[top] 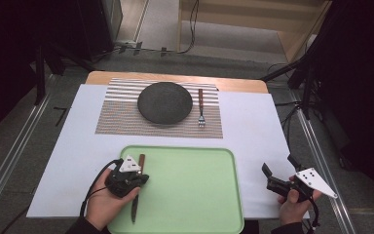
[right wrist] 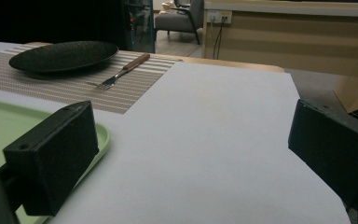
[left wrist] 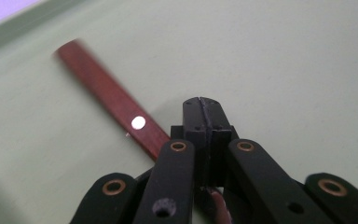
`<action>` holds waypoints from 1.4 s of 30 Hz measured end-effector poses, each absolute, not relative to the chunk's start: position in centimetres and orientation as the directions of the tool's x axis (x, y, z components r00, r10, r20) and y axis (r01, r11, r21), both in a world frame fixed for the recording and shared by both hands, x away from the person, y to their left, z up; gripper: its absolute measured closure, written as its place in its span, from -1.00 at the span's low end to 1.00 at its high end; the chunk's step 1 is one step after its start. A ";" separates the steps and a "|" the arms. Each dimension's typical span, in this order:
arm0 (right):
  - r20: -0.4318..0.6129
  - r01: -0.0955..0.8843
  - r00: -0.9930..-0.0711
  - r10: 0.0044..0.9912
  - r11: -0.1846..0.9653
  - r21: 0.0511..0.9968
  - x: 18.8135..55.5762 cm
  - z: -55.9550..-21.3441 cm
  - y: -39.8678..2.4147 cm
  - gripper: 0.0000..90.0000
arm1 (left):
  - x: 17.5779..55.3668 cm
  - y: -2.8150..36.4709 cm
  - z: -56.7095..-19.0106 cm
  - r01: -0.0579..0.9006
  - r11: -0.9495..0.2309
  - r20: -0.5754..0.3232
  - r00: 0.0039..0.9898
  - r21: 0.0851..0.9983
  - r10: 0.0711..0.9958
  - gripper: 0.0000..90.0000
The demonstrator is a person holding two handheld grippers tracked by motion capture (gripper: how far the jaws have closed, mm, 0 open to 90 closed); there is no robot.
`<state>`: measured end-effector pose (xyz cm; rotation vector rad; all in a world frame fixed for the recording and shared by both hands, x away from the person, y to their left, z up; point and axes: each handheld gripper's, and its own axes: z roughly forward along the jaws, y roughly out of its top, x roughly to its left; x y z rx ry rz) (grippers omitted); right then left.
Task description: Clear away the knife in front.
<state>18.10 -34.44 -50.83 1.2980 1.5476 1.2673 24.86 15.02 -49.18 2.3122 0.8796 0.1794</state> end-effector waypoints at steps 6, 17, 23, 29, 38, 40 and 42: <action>0.053 0.246 -0.211 0.976 0.001 0.969 18.1 -50.8 -34.4 -1.00 | 24.8 16.4 -49.2 0.557 -0.549 -0.104 0.755 0.624 0.648 1.00; 0.053 0.247 -0.207 0.977 0.000 0.969 18.1 -50.8 -34.4 -1.00 | 24.8 19.2 -49.3 0.573 -0.514 -0.121 0.734 0.638 0.668 1.00; 0.051 0.249 -0.204 0.978 0.002 0.969 18.1 -50.8 -34.4 -1.00 | 24.9 20.6 -49.4 0.581 -0.490 -0.141 0.726 0.650 0.674 1.00; 0.049 0.250 -0.202 0.978 0.003 0.968 18.1 -50.8 -34.4 -1.00 | 24.9 20.7 -49.7 0.564 -0.475 -0.142 0.731 0.676 0.667 1.00; 0.043 0.250 -0.204 0.978 0.009 0.968 18.2 -50.9 -34.4 -1.00 | 25.0 21.7 -48.8 0.507 -0.344 -0.173 0.724 0.791 0.668 0.22; 0.045 0.251 -0.203 0.978 0.007 0.968 18.2 -50.8 -34.3 -1.00 | 25.0 22.0 -48.6 0.486 -0.329 -0.159 0.721 0.810 0.674 0.08; 0.040 0.249 -0.202 0.979 0.012 0.968 18.2 -50.9 -34.4 -1.00 | 25.0 22.4 -48.4 0.473 -0.303 -0.159 0.715 0.827 0.681 -0.01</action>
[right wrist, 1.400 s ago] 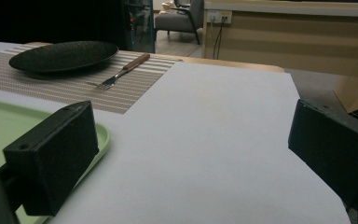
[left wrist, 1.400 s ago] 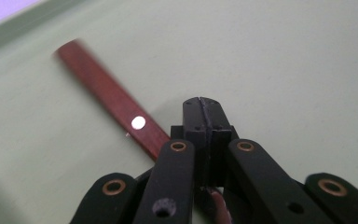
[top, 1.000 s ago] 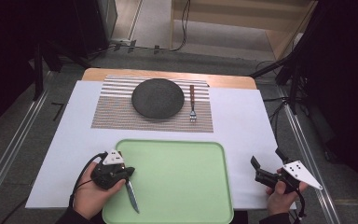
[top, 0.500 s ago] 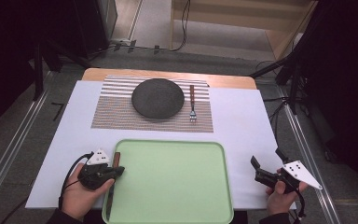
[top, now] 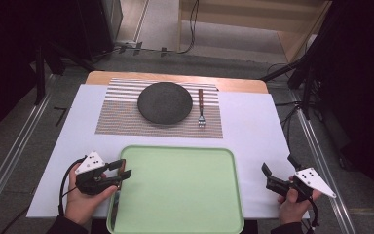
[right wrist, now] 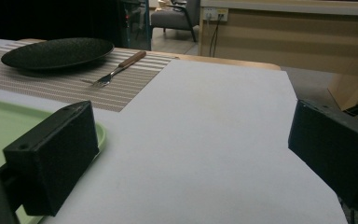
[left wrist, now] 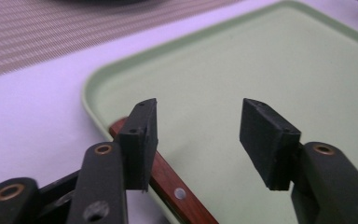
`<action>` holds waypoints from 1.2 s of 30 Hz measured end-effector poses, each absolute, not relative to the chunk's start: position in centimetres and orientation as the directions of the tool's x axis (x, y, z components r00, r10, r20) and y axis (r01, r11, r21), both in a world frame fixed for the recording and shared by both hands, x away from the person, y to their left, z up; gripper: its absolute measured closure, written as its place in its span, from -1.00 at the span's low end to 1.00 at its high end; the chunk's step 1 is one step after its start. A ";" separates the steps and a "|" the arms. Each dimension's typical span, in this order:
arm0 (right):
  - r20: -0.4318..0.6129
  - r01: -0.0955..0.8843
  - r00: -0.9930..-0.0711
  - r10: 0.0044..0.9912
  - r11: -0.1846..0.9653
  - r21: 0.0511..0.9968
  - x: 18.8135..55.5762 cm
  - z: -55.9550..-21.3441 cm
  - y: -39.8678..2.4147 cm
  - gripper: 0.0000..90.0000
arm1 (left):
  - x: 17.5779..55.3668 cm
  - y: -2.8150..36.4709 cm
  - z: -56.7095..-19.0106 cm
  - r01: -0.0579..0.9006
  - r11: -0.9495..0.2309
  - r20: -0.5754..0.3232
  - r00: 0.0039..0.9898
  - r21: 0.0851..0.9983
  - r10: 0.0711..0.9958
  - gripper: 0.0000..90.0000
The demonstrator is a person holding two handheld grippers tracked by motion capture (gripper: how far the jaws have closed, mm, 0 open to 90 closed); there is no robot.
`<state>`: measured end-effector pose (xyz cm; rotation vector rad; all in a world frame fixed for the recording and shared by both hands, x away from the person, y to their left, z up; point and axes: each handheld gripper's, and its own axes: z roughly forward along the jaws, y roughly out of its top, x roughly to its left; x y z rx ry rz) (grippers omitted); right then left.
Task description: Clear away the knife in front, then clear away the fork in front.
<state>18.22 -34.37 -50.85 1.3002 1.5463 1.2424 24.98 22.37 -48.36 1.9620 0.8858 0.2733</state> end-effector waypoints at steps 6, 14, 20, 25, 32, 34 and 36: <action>0.041 0.252 -0.200 0.979 0.011 0.968 18.2 -50.8 -34.4 -1.00 | 24.9 24.1 -47.7 0.442 -0.226 -0.173 0.696 0.868 0.696 -0.53; 0.047 0.256 -0.200 0.979 0.006 0.967 18.2 -50.7 -34.4 -1.00 | 25.1 26.1 -47.4 0.418 -0.166 -0.196 0.694 0.893 0.693 -1.00; 0.034 0.255 -0.207 0.978 0.020 0.967 18.2 -50.6 -34.3 -1.00 | 24.8 27.1 -47.2 0.386 -0.139 -0.176 0.675 0.912 0.716 -1.00; 0.026 0.255 -0.206 0.978 0.028 0.966 18.2 -50.5 -34.3 -1.00 | 24.8 27.9 -47.1 0.358 -0.115 -0.165 0.662 0.927 0.731 -1.00; 0.027 0.241 -0.225 0.974 0.029 0.970 17.9 -49.6 -33.9 -1.00 | 24.7 28.4 -47.1 0.347 -0.105 -0.159 0.650 0.932 0.743 -1.00; 0.021 0.248 -0.221 0.975 0.036 0.968 17.9 -49.1 -33.6 -1.00 | 24.7 28.4 -47.2 0.340 -0.105 -0.154 0.652 0.935 0.743 -1.00; 0.012 0.238 -0.244 0.970 0.048 0.970 18.0 -48.6 -33.2 -1.00 | 24.7 28.4 -47.2 0.335 -0.111 -0.144 0.650 0.935 0.746 -1.00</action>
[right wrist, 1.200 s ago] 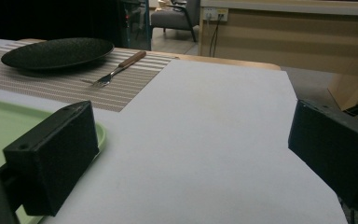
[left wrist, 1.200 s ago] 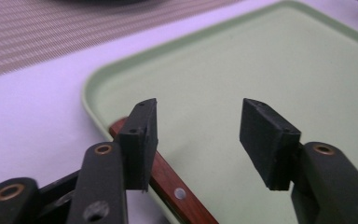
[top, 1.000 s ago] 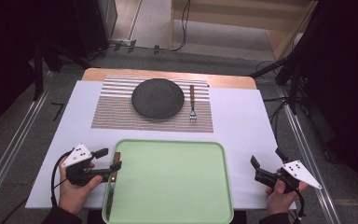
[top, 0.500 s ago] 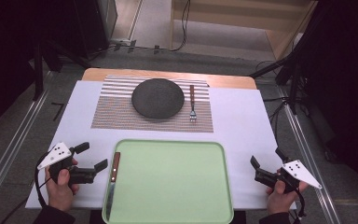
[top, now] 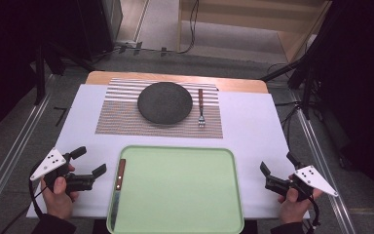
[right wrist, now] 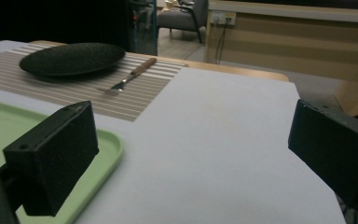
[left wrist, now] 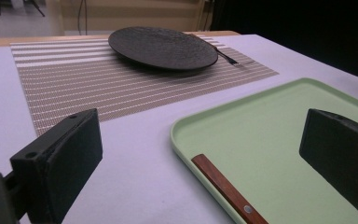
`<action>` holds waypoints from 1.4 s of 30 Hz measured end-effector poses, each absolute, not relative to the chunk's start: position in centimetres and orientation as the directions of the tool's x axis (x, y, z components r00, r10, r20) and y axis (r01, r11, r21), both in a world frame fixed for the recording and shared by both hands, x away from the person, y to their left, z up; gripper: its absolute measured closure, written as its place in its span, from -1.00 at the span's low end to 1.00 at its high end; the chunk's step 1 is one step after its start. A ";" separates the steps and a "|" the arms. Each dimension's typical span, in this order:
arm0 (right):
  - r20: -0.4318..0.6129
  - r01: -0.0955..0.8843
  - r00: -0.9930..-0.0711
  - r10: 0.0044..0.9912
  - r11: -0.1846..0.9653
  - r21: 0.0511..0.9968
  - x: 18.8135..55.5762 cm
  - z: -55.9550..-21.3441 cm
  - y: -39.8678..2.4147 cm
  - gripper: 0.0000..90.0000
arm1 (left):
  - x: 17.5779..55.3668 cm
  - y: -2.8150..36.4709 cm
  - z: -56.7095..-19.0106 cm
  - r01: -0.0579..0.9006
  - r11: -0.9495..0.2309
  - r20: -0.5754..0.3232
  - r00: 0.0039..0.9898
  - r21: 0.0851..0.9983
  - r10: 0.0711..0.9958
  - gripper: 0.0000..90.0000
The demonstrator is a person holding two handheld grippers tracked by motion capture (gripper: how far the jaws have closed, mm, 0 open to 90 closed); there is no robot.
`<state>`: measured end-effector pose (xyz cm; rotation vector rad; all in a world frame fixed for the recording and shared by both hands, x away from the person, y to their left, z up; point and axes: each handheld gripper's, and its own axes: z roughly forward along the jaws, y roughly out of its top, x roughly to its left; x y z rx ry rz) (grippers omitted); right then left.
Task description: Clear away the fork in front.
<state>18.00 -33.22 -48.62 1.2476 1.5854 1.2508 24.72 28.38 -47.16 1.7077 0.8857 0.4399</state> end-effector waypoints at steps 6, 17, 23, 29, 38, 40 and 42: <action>0.007 0.245 -0.300 0.954 0.070 0.967 18.4 -47.0 -31.7 -1.00 | 24.9 28.7 -47.3 0.330 -0.111 -0.140 0.648 0.937 0.749 -1.00; 0.002 0.229 -0.382 0.924 0.093 0.969 20.9 -44.2 -28.9 -1.00 | 25.1 29.3 -47.9 0.323 -0.110 -0.131 0.637 0.940 0.759 -1.00; 0.004 0.236 -0.403 0.915 0.099 0.967 22.6 -43.1 -27.5 -1.00 | 25.2 29.4 -48.2 0.327 -0.101 -0.137 0.632 0.940 0.763 -1.00; 0.019 0.253 -0.416 0.909 0.095 0.963 24.7 -42.3 -26.8 -1.00 | 24.9 29.3 -48.3 0.318 -0.104 -0.133 0.642 0.942 0.755 -1.00; 0.027 0.274 -0.430 0.902 0.102 0.956 27.5 -41.4 -25.8 -1.00 | 24.6 29.1 -48.4 0.309 -0.120 -0.115 0.646 0.944 0.754 -1.00; 0.026 0.278 -0.432 0.902 0.105 0.955 28.1 -41.2 -25.6 -0.99 | 24.6 29.1 -48.4 0.307 -0.124 -0.113 0.650 0.944 0.751 -1.00; 0.030 0.285 -0.431 0.902 0.104 0.953 28.6 -41.1 -25.4 -0.99 | 24.5 29.1 -48.4 0.307 -0.122 -0.114 0.650 0.944 0.751 -1.00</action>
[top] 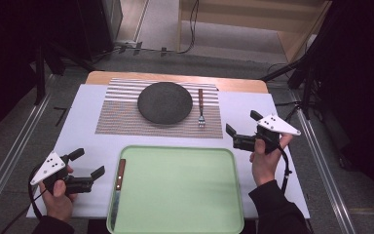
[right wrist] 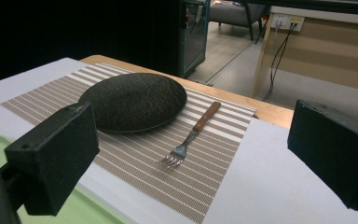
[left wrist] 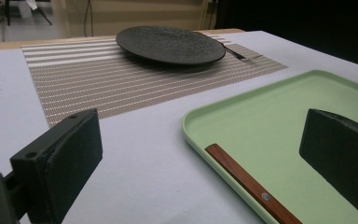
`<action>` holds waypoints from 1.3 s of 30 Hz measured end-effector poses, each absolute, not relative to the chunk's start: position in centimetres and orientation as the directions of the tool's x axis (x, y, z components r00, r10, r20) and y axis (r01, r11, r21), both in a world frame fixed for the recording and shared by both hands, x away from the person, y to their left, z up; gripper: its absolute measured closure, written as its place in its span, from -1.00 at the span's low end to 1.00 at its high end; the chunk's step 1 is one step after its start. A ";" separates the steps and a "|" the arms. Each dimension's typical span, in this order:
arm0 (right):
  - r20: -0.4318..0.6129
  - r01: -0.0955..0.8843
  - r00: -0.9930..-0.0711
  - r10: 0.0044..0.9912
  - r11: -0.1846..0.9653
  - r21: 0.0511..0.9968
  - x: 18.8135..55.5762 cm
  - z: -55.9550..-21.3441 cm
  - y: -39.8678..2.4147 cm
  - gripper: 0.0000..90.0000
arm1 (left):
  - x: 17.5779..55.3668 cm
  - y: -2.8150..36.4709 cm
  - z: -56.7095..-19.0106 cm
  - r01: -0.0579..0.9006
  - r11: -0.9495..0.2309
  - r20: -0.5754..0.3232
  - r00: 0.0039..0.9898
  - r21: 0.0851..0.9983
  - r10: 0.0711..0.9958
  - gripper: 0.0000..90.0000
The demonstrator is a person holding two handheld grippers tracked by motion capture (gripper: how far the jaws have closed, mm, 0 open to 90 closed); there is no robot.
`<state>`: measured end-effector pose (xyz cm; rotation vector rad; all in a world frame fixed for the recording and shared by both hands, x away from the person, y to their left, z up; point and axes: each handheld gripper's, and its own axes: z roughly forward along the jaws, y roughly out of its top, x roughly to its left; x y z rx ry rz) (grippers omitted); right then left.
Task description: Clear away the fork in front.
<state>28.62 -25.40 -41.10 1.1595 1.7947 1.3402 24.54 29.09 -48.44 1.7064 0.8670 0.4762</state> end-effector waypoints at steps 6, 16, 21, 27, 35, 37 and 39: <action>0.027 0.301 -0.440 0.898 0.119 0.946 30.3 -40.7 -24.8 -0.99 | 24.5 29.0 -48.5 0.301 -0.118 -0.114 0.651 0.946 0.750 -1.00; 0.051 0.351 -0.435 0.899 0.117 0.929 33.5 -40.8 -24.0 -0.99 | 24.5 29.1 -48.5 0.306 -0.115 -0.119 0.650 0.945 0.751 -1.00; 0.052 0.378 -0.429 0.902 0.127 0.917 35.1 -41.2 -23.5 -0.99 | 24.5 29.2 -48.5 0.305 -0.110 -0.123 0.651 0.946 0.749 -1.00; 0.054 0.403 -0.425 0.904 0.135 0.905 36.9 -41.6 -22.9 -0.99 | 24.4 29.1 -48.5 0.298 -0.120 -0.114 0.661 0.947 0.742 -1.00; 0.056 0.442 -0.407 0.912 0.143 0.886 39.4 -41.9 -22.1 -0.92 | 24.4 29.1 -48.5 0.298 -0.114 -0.118 0.660 0.948 0.742 -1.00; 0.057 0.451 -0.407 0.912 0.147 0.880 39.9 -42.0 -21.8 -0.92 | 24.4 29.1 -48.5 0.297 -0.115 -0.117 0.661 0.948 0.741 -1.00; 0.054 0.459 -0.409 0.911 0.154 0.875 40.5 -42.1 -21.5 -0.92 | 24.4 29.2 -48.5 0.296 -0.113 -0.118 0.661 0.948 0.741 -1.00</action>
